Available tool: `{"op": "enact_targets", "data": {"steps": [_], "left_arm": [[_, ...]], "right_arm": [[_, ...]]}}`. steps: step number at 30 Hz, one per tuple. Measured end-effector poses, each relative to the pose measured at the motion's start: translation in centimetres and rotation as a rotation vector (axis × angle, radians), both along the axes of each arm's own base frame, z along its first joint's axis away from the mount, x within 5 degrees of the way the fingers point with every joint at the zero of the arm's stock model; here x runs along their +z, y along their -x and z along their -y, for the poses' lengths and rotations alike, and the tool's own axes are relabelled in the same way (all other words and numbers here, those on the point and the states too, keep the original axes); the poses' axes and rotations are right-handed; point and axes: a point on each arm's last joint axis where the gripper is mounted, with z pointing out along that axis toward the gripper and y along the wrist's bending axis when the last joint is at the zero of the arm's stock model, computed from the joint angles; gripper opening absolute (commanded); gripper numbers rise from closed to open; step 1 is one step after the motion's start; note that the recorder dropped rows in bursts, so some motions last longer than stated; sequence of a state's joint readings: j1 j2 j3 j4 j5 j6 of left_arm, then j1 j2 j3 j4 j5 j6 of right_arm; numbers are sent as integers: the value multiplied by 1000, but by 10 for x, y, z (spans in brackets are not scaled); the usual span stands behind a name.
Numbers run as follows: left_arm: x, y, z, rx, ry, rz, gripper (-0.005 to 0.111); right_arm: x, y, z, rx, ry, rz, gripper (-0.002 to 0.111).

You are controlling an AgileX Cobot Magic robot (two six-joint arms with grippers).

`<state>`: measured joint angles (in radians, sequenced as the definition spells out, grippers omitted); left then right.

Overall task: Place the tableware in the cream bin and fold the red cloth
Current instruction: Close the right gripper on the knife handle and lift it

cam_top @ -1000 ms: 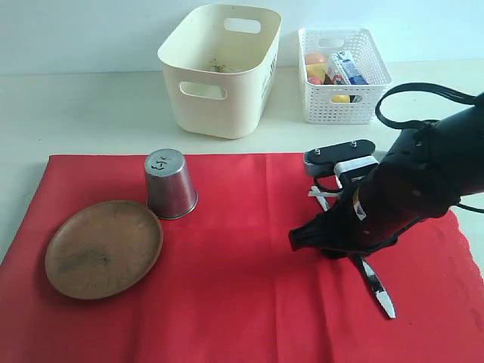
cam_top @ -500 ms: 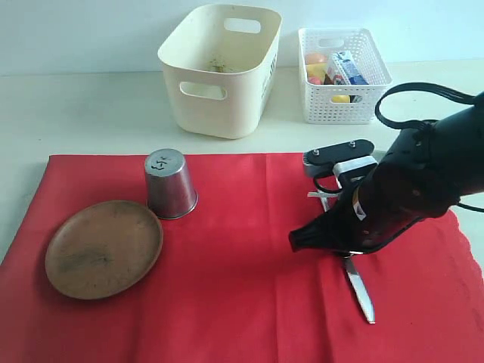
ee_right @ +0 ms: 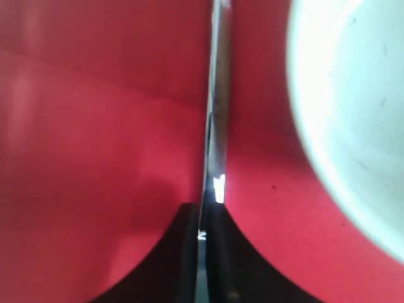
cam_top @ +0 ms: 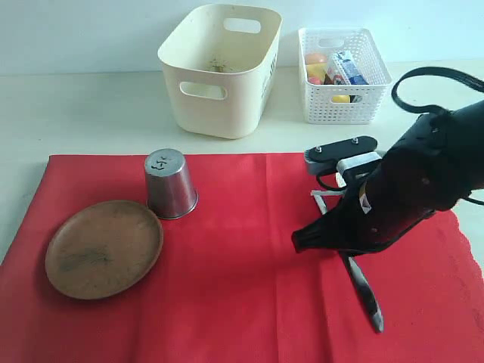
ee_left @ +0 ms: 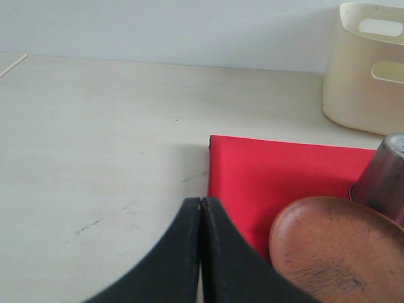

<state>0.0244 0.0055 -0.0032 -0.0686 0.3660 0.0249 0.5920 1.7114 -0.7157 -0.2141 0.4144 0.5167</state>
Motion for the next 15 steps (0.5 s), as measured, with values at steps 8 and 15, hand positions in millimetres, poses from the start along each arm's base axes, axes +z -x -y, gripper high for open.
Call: {"op": "enact_targets", "data": {"steps": [8,15], "left_arm": [[0,0,0,0,0,0,2],[0,0,0,0,0,0,2]], "right_arm": [[35,4,-3,25,-111,90,0],[38,2,-5,45,-137,128,0]]}}
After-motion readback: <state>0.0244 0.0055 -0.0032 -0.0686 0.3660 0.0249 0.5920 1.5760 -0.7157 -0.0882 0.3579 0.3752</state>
